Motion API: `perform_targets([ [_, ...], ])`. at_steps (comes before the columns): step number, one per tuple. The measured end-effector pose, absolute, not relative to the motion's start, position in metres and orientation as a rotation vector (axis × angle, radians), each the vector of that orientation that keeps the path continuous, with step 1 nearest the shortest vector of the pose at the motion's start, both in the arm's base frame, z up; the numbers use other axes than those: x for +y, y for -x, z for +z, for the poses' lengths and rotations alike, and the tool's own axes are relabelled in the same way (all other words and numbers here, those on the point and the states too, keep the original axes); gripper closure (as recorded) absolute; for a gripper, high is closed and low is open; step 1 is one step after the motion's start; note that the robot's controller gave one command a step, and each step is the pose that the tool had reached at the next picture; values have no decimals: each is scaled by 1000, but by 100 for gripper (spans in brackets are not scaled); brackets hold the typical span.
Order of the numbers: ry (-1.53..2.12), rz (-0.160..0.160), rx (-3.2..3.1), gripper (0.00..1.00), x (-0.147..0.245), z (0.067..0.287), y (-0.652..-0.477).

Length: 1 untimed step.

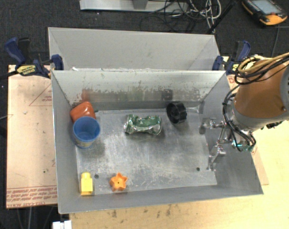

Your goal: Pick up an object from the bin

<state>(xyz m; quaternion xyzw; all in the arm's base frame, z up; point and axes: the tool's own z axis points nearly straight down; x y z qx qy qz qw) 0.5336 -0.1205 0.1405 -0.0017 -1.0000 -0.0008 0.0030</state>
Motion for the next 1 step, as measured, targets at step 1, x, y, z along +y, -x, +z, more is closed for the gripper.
perform_targets([
  [1, 1, -1, -3142, 0, -120, 144, -536],
])
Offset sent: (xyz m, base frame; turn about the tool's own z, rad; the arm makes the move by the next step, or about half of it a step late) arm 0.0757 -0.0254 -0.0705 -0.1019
